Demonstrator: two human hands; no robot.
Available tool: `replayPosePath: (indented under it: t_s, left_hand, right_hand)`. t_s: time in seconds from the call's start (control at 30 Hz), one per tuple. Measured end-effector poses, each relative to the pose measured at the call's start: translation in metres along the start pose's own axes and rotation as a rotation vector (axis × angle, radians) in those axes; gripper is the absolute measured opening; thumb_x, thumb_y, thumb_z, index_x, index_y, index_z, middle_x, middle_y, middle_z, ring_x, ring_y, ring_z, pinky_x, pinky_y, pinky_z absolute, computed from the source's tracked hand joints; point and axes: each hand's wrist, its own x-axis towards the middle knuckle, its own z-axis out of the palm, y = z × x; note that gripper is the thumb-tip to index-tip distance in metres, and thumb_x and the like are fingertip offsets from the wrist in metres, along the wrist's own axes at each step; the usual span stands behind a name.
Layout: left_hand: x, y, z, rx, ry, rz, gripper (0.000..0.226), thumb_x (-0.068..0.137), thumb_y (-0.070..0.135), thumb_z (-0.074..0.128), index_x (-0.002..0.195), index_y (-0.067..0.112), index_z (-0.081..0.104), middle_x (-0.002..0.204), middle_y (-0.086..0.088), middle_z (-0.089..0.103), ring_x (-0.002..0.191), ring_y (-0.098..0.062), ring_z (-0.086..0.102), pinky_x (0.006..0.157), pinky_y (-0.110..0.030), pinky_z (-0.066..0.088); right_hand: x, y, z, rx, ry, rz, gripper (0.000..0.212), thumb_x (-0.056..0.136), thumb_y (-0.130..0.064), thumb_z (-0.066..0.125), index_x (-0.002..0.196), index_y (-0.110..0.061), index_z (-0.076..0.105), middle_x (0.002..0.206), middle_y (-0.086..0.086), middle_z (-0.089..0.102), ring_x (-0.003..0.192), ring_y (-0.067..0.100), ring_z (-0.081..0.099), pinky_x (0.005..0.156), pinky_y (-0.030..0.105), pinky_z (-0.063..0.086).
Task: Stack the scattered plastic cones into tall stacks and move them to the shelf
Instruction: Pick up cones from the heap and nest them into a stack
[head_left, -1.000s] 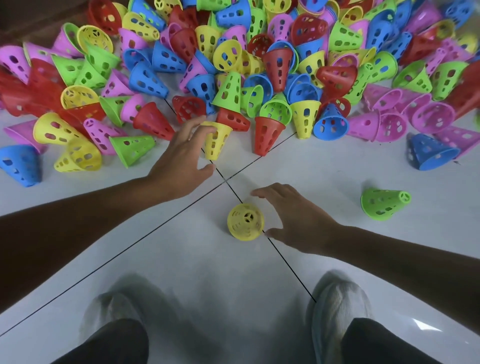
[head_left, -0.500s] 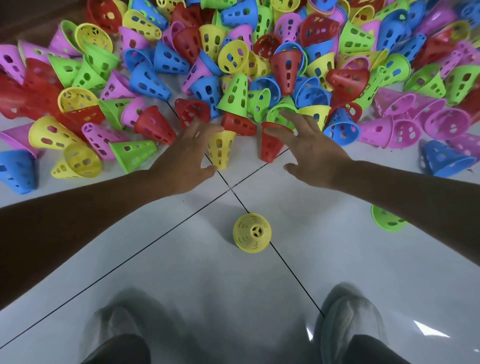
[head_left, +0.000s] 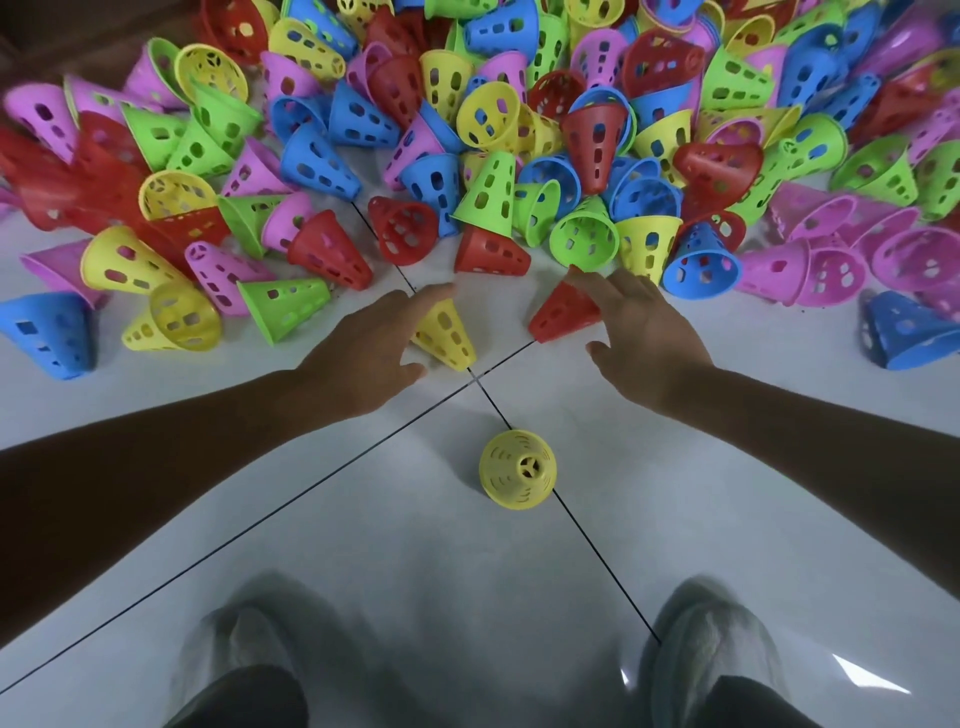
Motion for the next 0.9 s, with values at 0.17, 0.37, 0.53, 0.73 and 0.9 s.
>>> replayPosePath:
  t_s: [0.17,0.37,0.53,0.73,0.9]
  left_hand:
    - [-0.002,0.003,0.003,0.02,0.043,-0.078,0.077,0.08,0.009,0.077,0.14,0.034,0.035,0.107,0.001,0.056,0.084,-0.022,0.057,0.075,-0.037,0.048]
    - [-0.011,0.012,0.002,-0.208,0.068,-0.164,0.058,0.082,0.008,0.079,0.124,0.027,0.043,0.085,0.011,0.061,0.074,-0.015,0.065,0.058,-0.027,0.047]
    - [-0.025,0.053,-0.012,-0.728,0.014,-0.228,0.059,0.079,0.004,0.082,0.123,0.03,0.052,0.113,-0.007,0.06,0.077,-0.027,0.075,0.078,-0.036,0.063]
    - [-0.04,0.088,-0.019,-0.937,-0.08,-0.262,0.054,0.077,0.02,0.086,0.121,0.031,0.058,0.124,0.012,0.062,0.1,-0.018,0.072,0.088,-0.039,0.06]
    - [-0.052,0.093,-0.002,-0.854,-0.102,-0.24,0.051,0.073,0.02,0.091,0.113,0.028,0.061,0.111,0.008,0.071,0.106,-0.01,0.067,0.086,-0.032,0.059]
  right_hand:
    - [-0.017,0.009,0.006,0.167,0.029,0.183,0.067,0.084,-0.009,0.072,0.139,-0.026,0.037,0.125,0.006,0.055,0.116,0.027,0.053,0.087,0.038,0.05]
    - [-0.023,0.023,0.006,0.302,0.061,0.291,0.066,0.084,-0.006,0.069,0.137,-0.03,0.039,0.117,0.008,0.059,0.097,0.029,0.06,0.081,0.034,0.047]
    - [-0.023,0.03,0.006,0.327,0.101,0.348,0.058,0.085,-0.01,0.071,0.133,-0.023,0.042,0.119,0.009,0.052,0.093,0.023,0.049,0.078,0.032,0.041]
    - [-0.035,0.036,0.005,0.361,0.132,0.389,0.052,0.084,-0.002,0.064,0.127,-0.013,0.037,0.12,0.008,0.045,0.093,0.022,0.045,0.08,0.034,0.038]
    - [-0.044,0.041,0.003,0.446,0.171,0.42,0.045,0.083,-0.003,0.068,0.11,-0.02,0.037,0.109,0.004,0.053,0.09,0.025,0.049,0.071,0.029,0.035]
